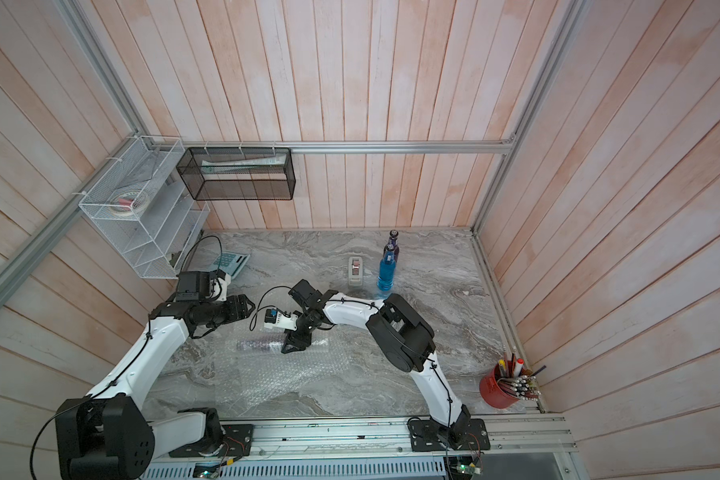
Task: Wrap wine bottles in bubble wrap
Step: Wrap the wine bottle in bubble wrap.
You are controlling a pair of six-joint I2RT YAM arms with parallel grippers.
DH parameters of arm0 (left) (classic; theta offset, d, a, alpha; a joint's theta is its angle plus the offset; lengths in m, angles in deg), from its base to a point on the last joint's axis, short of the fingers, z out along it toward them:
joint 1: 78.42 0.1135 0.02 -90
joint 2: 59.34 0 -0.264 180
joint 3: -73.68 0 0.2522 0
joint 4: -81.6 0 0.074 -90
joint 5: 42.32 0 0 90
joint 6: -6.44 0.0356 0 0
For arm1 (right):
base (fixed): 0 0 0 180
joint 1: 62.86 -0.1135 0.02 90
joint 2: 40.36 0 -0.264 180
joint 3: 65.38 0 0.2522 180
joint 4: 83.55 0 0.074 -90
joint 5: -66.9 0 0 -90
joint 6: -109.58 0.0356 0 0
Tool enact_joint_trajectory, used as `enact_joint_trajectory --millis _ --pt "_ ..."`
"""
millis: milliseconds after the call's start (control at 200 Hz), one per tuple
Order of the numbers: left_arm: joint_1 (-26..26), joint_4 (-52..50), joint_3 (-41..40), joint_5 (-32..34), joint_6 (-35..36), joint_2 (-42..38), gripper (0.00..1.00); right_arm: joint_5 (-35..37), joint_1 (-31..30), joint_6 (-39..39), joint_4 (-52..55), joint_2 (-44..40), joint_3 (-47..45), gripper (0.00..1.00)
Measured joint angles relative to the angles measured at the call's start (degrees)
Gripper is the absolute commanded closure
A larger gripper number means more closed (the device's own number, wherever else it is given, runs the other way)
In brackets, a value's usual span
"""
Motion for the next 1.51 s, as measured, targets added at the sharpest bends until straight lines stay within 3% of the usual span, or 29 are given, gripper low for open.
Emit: enact_joint_trajectory --millis 350,520,695,865,1110,1505 --pt "-0.8 -0.1 0.4 -11.6 21.0 -0.1 0.20 -3.1 4.2 -5.4 9.8 -3.2 -3.0 0.63" --pt "-2.8 -4.3 0.5 -16.4 33.3 -0.7 0.18 -5.3 5.9 -5.6 9.4 -6.2 -8.7 0.63" --pt "-4.5 -10.5 -2.4 -19.8 46.7 -6.4 0.17 -10.3 7.6 -5.5 5.5 -6.4 -12.4 0.63" --pt "-9.8 -14.6 -7.5 -20.1 56.3 -8.8 0.13 -13.9 8.7 -5.2 3.2 -6.4 -14.5 0.61" --pt "-20.3 -8.6 -15.3 -16.1 63.8 -8.2 0.11 -16.2 9.2 -4.9 3.3 -5.9 -14.6 0.60" --pt "-24.8 11.5 -20.4 -11.1 67.1 -4.1 0.13 -17.6 10.2 -3.2 5.3 -4.4 -13.3 0.59"
